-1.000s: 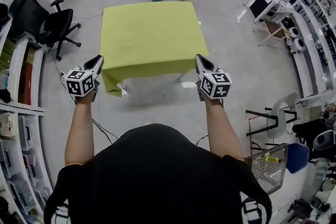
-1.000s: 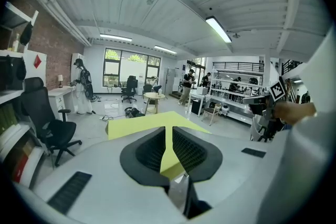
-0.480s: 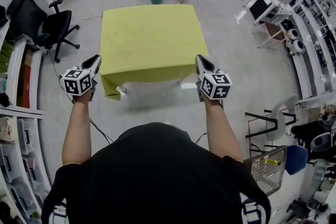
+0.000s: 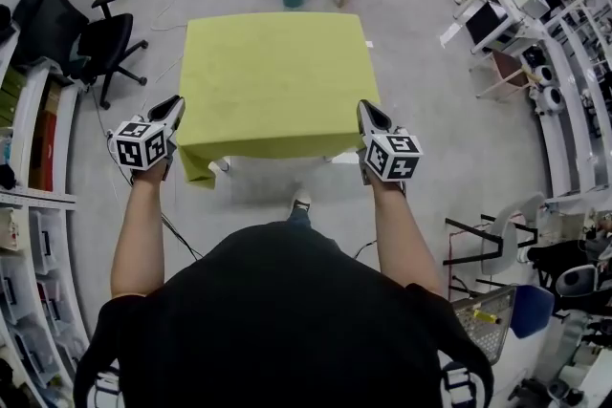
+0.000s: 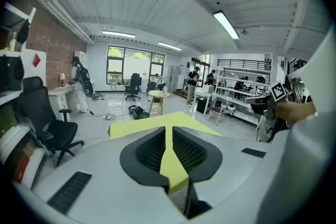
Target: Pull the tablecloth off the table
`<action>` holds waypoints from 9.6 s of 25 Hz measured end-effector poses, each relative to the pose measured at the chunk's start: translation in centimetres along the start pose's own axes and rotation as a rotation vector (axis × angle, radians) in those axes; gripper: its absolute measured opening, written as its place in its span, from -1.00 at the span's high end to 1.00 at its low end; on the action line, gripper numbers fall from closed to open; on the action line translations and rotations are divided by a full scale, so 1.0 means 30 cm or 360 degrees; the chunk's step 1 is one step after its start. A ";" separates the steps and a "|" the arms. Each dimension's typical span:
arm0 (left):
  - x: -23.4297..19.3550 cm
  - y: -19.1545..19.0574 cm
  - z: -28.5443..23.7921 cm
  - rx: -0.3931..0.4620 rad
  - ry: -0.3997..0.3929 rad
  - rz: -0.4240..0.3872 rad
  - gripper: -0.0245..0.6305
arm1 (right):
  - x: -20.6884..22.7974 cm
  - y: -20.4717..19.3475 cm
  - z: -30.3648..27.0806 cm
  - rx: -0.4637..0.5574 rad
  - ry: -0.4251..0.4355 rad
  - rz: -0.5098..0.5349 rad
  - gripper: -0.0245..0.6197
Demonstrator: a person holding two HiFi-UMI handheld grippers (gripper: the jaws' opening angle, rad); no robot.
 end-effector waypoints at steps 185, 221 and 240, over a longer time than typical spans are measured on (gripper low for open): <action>-1.223 -0.782 -1.364 -0.1266 0.0428 0.0713 0.86 | 1.388 -0.907 -1.464 -0.1188 -0.0199 -0.0561 0.47; -0.786 -0.617 -1.155 -0.0719 0.0933 0.0940 0.86 | 1.440 -0.877 -1.129 -0.1063 0.0151 -0.0436 0.86; -0.859 -0.643 -0.746 -0.0550 0.0634 0.0831 0.86 | 1.080 -0.834 -0.770 -0.1013 -0.0254 -0.0304 0.86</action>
Point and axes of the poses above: the fingertips, and each gripper's own axes: z backward along the fingers, x to its right, y out of its top, the point moved 5 cm from there along z, backward along the fingers, and after that the axes turned 5 degrees about x, right-handed, at the moved point
